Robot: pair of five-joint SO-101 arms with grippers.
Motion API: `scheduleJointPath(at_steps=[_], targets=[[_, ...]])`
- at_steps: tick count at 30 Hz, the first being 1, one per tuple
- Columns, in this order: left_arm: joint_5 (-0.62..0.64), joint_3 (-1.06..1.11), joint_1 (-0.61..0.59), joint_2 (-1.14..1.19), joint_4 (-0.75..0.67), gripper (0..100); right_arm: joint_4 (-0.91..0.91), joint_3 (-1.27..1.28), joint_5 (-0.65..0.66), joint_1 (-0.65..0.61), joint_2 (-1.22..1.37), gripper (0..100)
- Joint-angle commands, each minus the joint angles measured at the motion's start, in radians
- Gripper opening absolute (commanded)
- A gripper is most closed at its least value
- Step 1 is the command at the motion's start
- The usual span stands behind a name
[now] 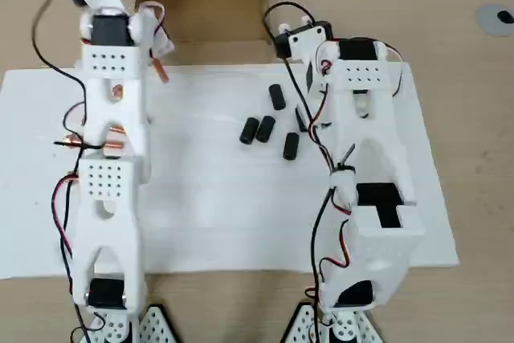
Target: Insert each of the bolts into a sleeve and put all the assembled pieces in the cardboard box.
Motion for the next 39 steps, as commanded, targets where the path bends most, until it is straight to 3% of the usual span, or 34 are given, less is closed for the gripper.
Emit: scheduleJointPath(at_steps=[1, 4, 8, 12, 20, 28, 35, 39], targets=[[-0.011, 0.052, 0.015, -0.214, 0.008, 0, -0.002, 0.021, -0.002, -0.013, -0.01, 8.1], [-0.087, 0.209, 0.049, -0.36, 0.008, 0, -0.003, 0.016, -0.066, -0.015, -0.01, 8.1], [-0.213, 0.526, 0.138, -0.599, 0.008, 0, -0.002, -0.033, -0.276, -0.021, -0.008, 8.1], [-0.236, 0.833, 0.181, -0.854, -0.008, 1, 0.005, -0.039, -0.396, -0.061, -0.008, 8.1], [-0.285, 1.373, 0.137, -1.294, -0.221, 1, -0.003, 0.038, -0.505, -0.18, -0.007, 8.3], [-0.336, 1.938, 0.138, -1.732, -0.516, 0, -0.031, 0.082, -0.528, -0.145, 0.038, 8.3], [-0.339, 2.15, 0.137, -1.959, -0.575, 0, -0.026, 0.024, -0.52, -0.139, 0.156, 8.6], [-0.387, 2.19, 0.137, -2.002, -0.574, 0, -0.023, -0.038, -0.52, -0.14, 0.197, 13.9]])
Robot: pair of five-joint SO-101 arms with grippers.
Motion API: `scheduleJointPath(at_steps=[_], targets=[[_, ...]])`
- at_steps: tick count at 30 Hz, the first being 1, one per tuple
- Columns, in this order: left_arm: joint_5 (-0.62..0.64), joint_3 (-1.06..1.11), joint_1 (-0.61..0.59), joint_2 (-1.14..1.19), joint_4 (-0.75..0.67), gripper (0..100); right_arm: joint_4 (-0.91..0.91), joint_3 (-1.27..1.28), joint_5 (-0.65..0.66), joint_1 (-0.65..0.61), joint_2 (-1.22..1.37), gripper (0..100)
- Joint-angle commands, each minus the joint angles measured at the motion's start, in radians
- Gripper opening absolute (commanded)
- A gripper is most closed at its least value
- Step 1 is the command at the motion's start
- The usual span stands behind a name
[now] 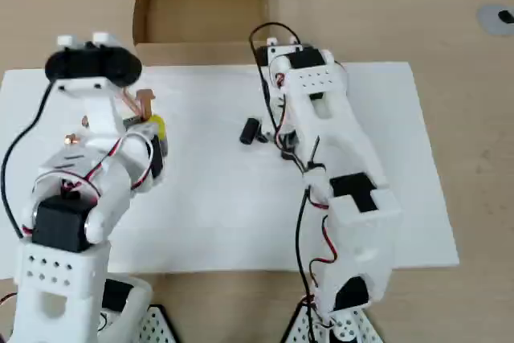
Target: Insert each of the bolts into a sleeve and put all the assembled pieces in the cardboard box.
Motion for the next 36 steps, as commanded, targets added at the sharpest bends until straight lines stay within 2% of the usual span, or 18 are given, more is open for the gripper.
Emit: scheduleJointPath(at_steps=[1, 16, 24, 28, 31, 34, 36], targets=[[-0.028, 0.014, -0.015, -0.051, -0.023, 0, -0.003, -0.041, 0.002, 0.028, 0.044, 14.8], [-0.025, 0.025, -0.017, -0.059, -0.02, 0, 0.06, -0.044, 0.08, 0.033, 0.05, 15.5], [-0.026, 0.028, -0.017, -0.059, -0.018, 0, 0.055, -0.042, 0.104, 0.05, 0.137, 15.4], [-0.026, 0.028, -0.017, -0.059, -0.018, 0, 0.06, -0.041, 0.198, 0.048, 0.186, 15.1], [-0.023, 0.028, -0.017, -0.059, -0.018, 0, 0.075, -0.047, 0.269, 0.048, 0.206, 10.4], [-0.023, 0.025, -0.017, -0.059, -0.02, 0, 0.115, -0.077, 0.334, 0.045, 0.214, 0.5], [-0.023, 0.018, -0.017, -0.059, -0.023, 0, 0.164, -0.104, 0.373, 0.045, 0.213, 1.1]])
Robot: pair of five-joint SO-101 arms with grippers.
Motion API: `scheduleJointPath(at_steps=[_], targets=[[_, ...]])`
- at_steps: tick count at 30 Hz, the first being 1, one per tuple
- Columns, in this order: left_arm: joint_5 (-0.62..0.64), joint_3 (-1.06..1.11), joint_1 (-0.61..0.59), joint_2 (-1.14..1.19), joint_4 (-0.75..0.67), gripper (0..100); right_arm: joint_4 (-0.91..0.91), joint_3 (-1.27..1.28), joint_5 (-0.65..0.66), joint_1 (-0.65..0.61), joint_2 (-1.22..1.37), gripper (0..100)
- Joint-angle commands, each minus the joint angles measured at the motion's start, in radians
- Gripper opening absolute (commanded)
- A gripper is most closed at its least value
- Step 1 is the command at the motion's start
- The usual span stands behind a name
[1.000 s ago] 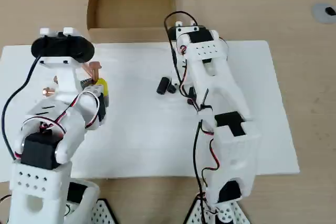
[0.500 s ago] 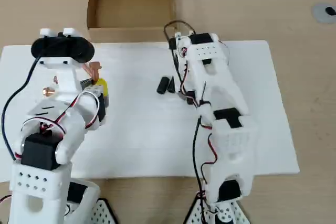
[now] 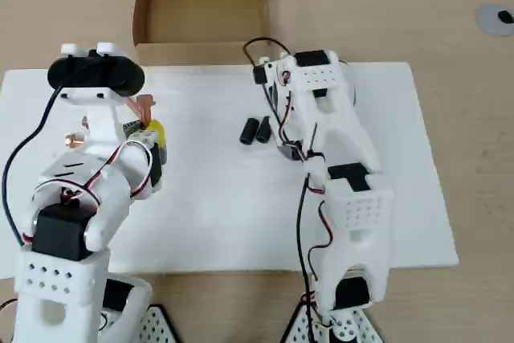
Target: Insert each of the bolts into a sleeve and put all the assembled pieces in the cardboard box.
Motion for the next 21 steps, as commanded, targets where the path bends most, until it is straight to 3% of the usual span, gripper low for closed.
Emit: scheduleJointPath(at_steps=[1, 8, 15, 21], targets=[[-0.002, -0.018, -0.017, -0.021, -0.026, 0, 0.084, -0.033, 0.068, 0.004, 0.054, 0.9], [-0.005, -0.132, -0.015, -0.068, -0.018, 0, 0.17, -0.145, 0.071, 0.007, -0.007, 1.0], [-0.006, -0.121, -0.011, -0.321, -0.017, 0, 0.167, -0.159, 0.072, -0.015, -0.367, 1.0], [-0.006, 0.054, -0.017, -0.605, -0.011, 0, 0.164, -0.162, 0.074, -0.085, -0.713, 1.0]])
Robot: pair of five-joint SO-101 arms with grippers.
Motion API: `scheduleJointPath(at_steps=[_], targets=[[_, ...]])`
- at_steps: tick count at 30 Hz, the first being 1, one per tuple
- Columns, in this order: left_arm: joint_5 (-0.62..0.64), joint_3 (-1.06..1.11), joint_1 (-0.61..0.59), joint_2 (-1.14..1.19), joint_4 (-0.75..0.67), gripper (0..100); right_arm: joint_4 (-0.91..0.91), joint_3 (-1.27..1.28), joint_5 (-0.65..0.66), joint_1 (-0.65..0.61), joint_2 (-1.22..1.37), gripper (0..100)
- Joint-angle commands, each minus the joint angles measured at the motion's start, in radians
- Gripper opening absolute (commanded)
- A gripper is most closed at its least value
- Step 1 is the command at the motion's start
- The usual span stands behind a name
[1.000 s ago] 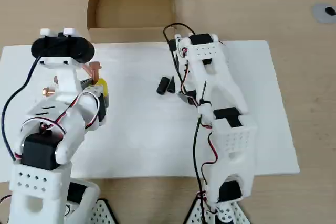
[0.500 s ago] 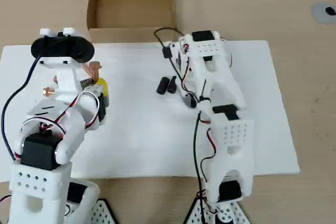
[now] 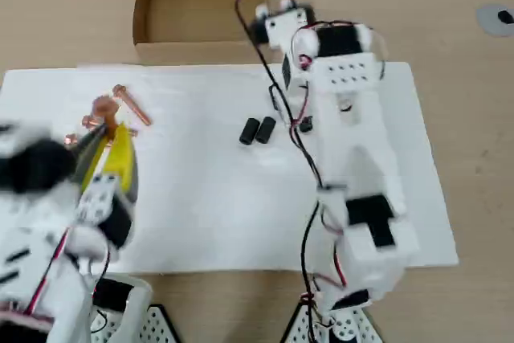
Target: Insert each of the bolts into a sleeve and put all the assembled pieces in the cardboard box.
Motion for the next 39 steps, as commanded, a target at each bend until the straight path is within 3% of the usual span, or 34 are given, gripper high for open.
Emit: scheduleJointPath(at_steps=[1, 4, 9, 16, 20, 25, 29, 33, 39], targets=[[-0.006, 0.103, -0.015, -0.165, -0.008, 0, 0.014, -0.05, 0.014, -0.076, -0.278, 1.0], [-0.006, 0.213, -0.015, -0.309, -0.008, 0, 0.014, -0.045, 0.014, -0.168, -0.444, 1.0], [0.003, 0.183, -0.006, -0.292, 0.055, 0, 0.009, -0.024, 0.014, -0.329, -0.676, 1.0], [0.078, 0.158, -0.012, -0.291, -0.04, 0, -0.071, 0.326, 0.009, -0.397, -0.97, 1.1], [0.086, 0.16, -0.006, -0.291, -0.101, 0, -0.23, 0.664, 0.008, -0.4, -1.184, 1.1], [0.086, 0.169, -0.006, -0.291, -0.144, 0, -0.577, 1.148, 0.006, -0.403, -1.48, 1.1], [0.086, 0.222, -0.006, -0.289, -0.146, 1, -0.779, 1.449, 0.006, -0.486, -1.684, 1.0], [0.104, 0.227, -0.006, -0.289, -0.146, 1, -0.868, 1.627, -0.005, -0.607, -1.797, 1.0], [0.269, 0.253, -0.006, -0.288, -0.195, 1, -0.93, 1.681, -0.087, -0.665, -1.814, 1.0]])
